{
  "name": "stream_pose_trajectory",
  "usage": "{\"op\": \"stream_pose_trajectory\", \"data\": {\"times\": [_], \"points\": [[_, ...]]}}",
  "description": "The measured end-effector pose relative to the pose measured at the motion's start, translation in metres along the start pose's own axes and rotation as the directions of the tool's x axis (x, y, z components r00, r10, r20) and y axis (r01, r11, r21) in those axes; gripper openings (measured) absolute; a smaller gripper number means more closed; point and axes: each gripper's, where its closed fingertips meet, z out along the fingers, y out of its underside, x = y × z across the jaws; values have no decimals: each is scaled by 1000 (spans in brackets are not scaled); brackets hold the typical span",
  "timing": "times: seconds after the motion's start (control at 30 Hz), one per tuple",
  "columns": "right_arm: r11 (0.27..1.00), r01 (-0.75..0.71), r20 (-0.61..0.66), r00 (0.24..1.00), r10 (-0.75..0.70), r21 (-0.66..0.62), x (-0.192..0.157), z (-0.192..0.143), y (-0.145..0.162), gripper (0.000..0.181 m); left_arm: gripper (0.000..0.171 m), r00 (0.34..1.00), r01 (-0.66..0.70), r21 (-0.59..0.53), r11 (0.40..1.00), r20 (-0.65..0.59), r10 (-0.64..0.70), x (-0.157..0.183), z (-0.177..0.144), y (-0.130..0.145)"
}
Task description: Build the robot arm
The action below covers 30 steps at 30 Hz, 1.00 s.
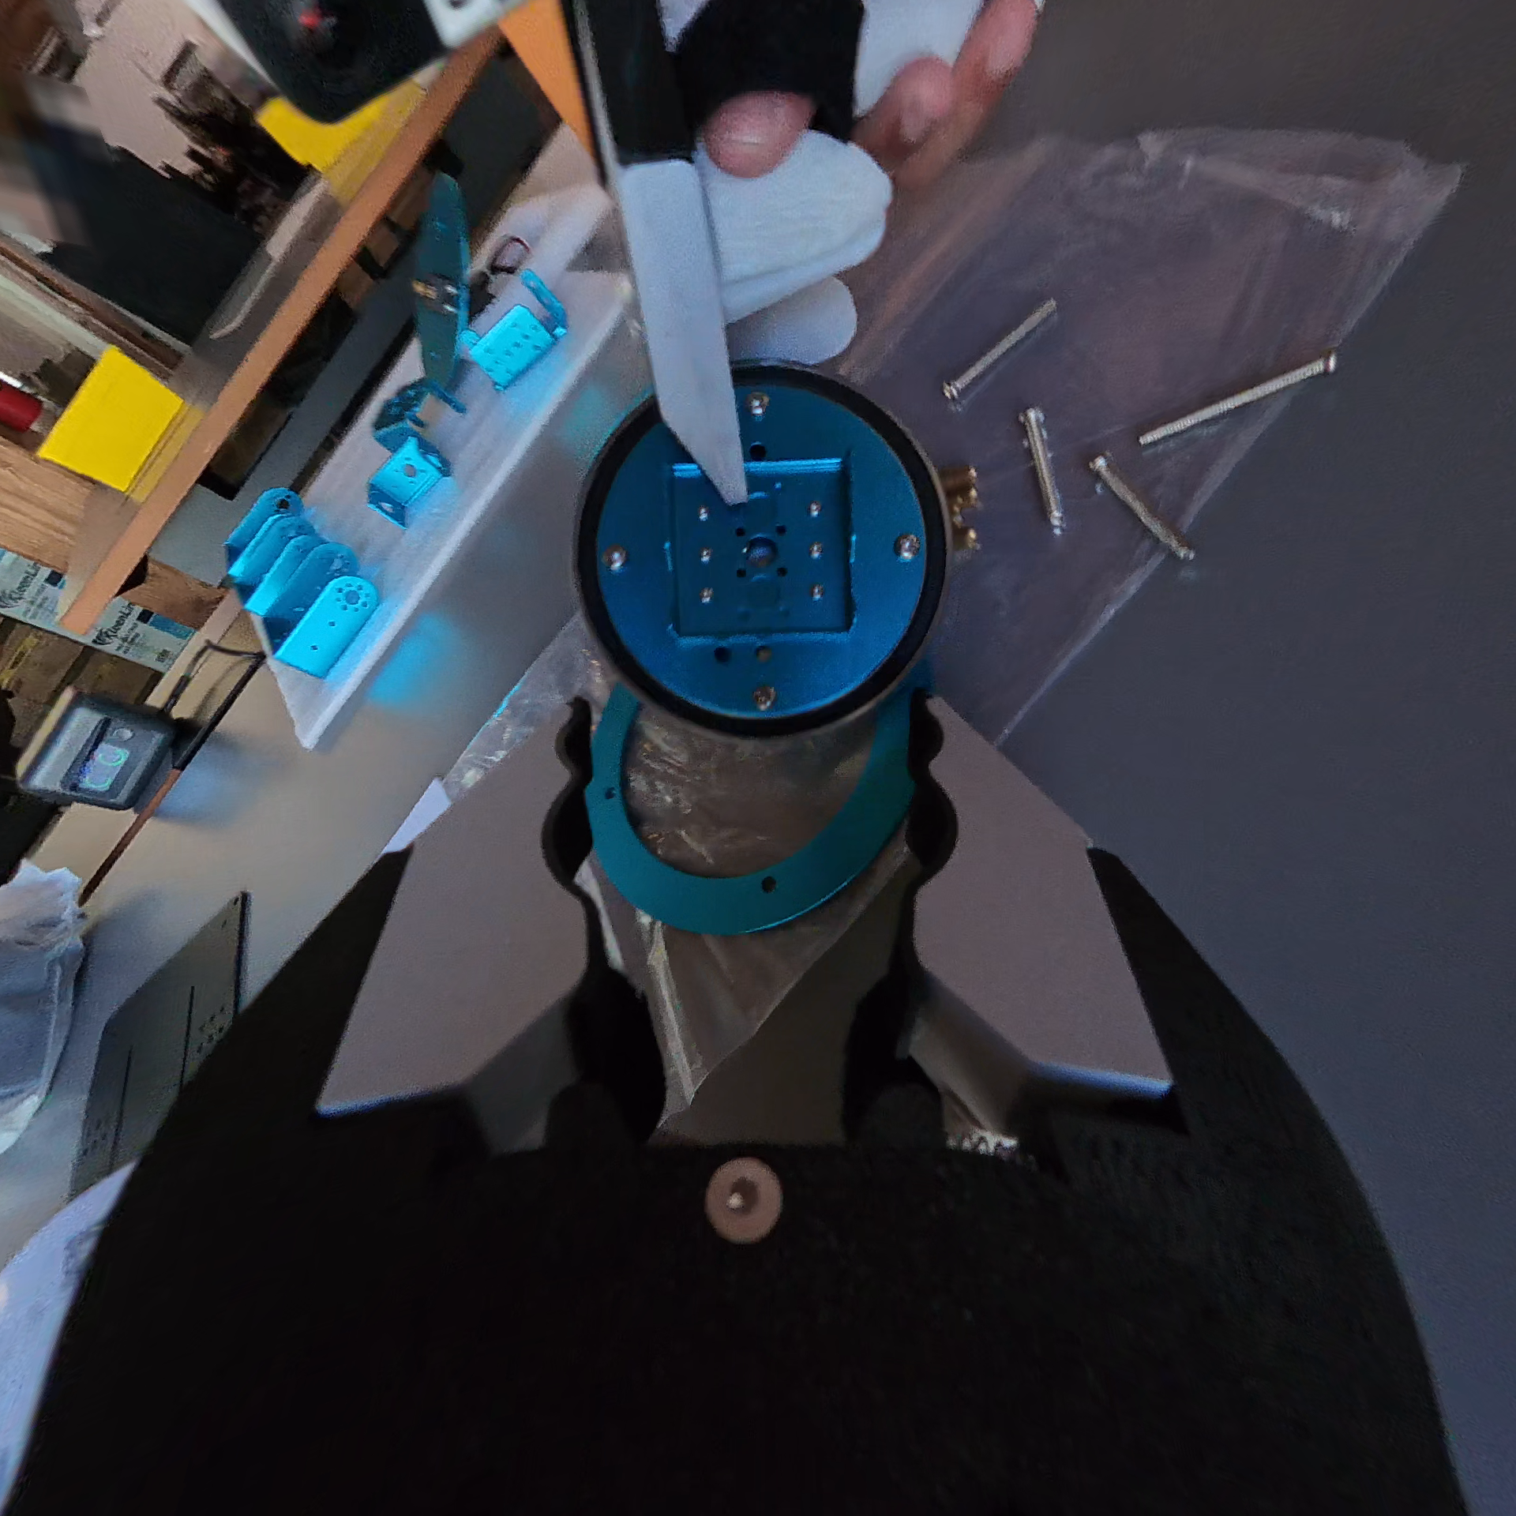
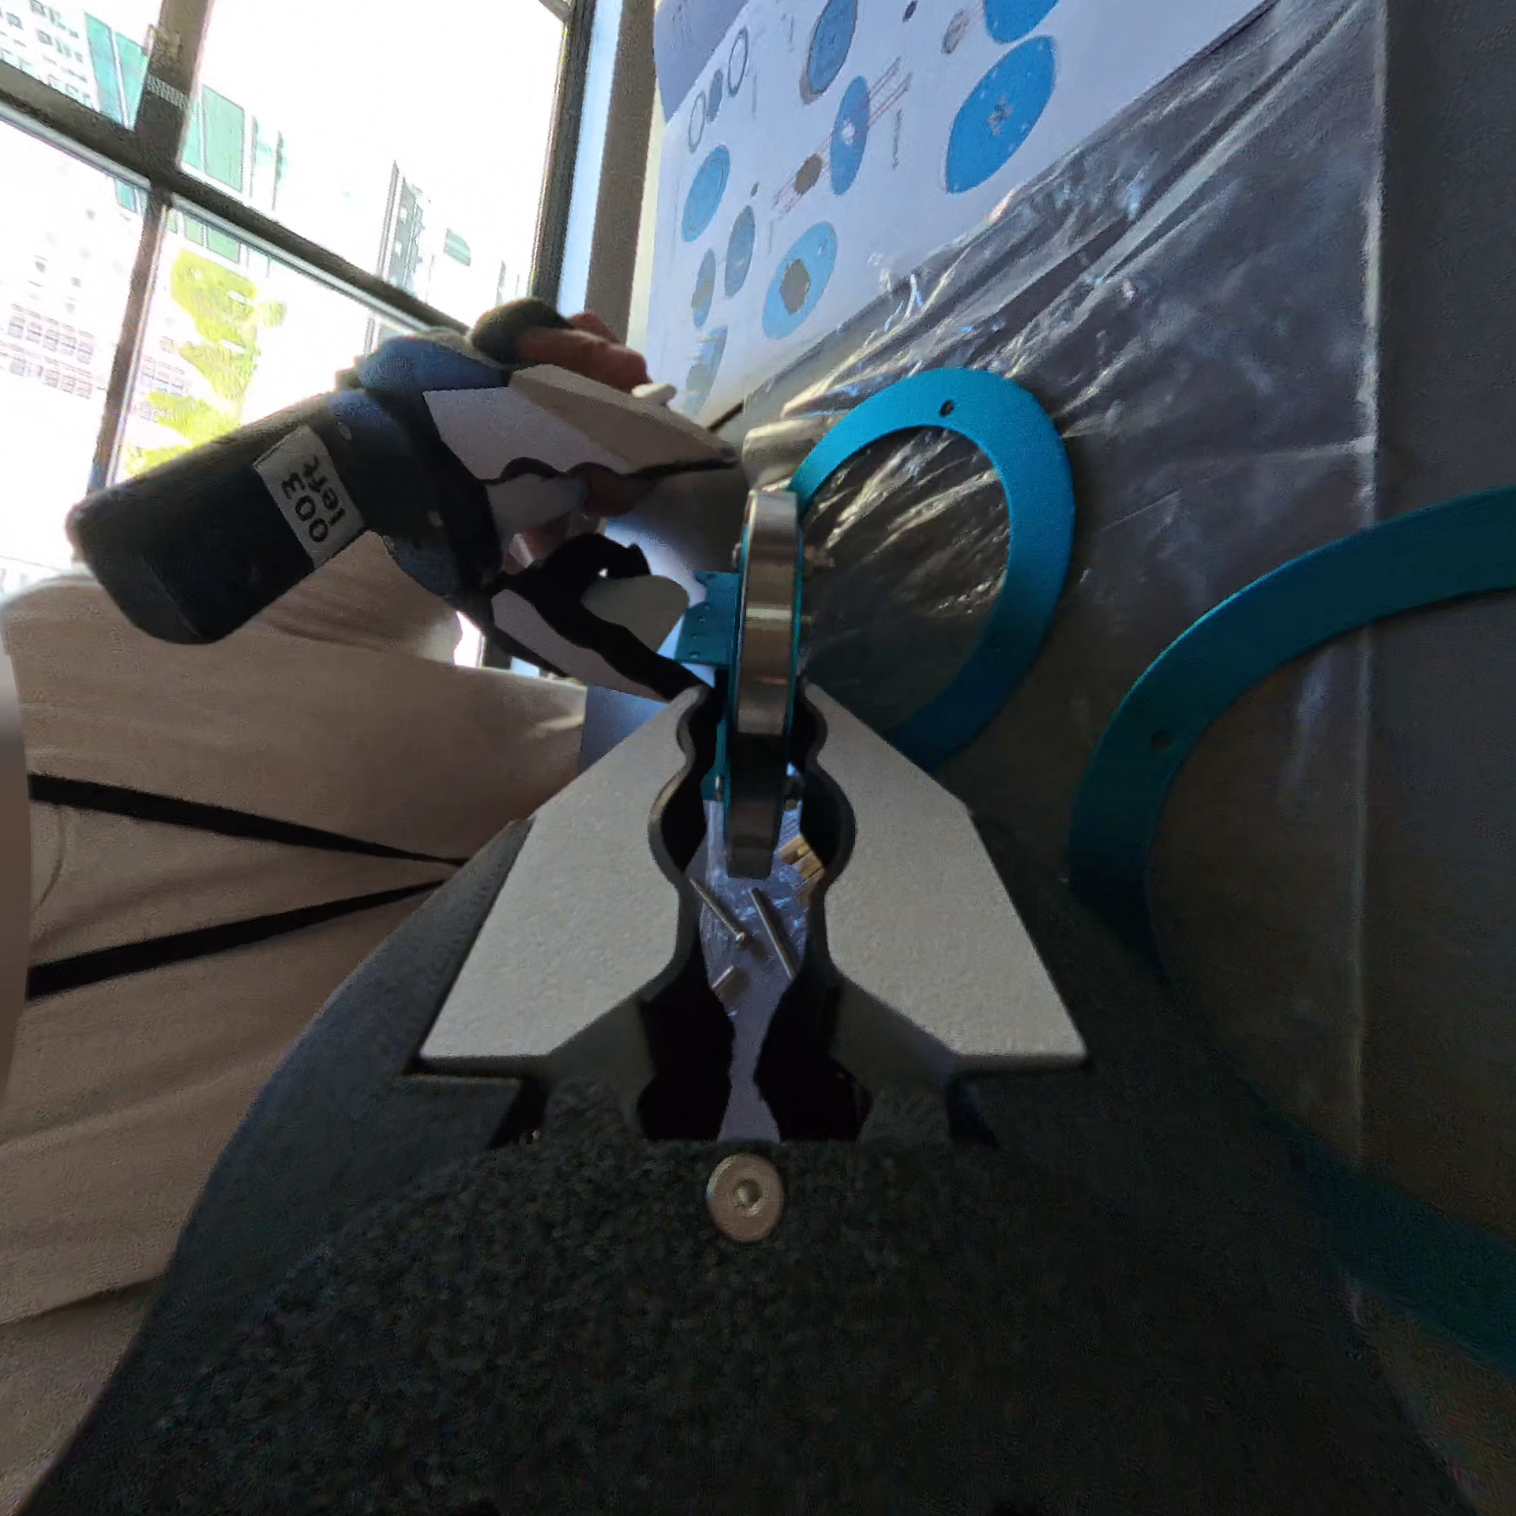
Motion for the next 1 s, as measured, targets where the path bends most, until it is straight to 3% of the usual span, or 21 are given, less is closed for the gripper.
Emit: {"op": "stream_pose_trajectory", "data": {"times": [0.07, 0.17, 0.27, 0.33, 0.4, 0.6, 0.73, 0.87, 1.0], "points": [[997, -44, 27, 999, 42, 71, -5, -15, -11, 15, 76, 993, 119, 41, 992, -29, -118, -9, -11, 0], [983, -96, 120, 990, 78, 157, -15, -37, -28, 15, 76, 942, 308, -2, 952, -138, -305, -15, -20, 11], [972, -95, 50, 995, 86, 213, -2, -56, -39, 15, 76, 879, 419, -96, 903, -205, -430, -19, -19, 21], [973, -83, -45, 994, 95, 215, 15, -70, -41, 15, 76, 862, 444, -187, 876, -176, -475, -27, -9, 33], [967, -114, -105, 984, 141, 230, 31, -86, -39, 16, 76, 860, 461, -232, 856, -120, -496, -39, 1, 40], [945, -222, -92, 964, 249, 239, 58, -104, -14, 15, 72, 875, 416, -335, 845, -107, -473, -42, 29, 52], [948, -226, -98, 963, 253, 224, 73, -107, -7, 16, 59, 874, 395, -352, 849, -141, -465, -41, 37, 50], [960, -205, -200, 949, 242, 190, 89, -111, -1, 22, 49, 860, 394, -362, 845, -180, -478, -37, 37, 49], [969, -180, -242, 945, 218, 169, 98, -111, 4, 27, 48, 855, 377, -374, 847, -211, -474, -36, 37, 49]]}}
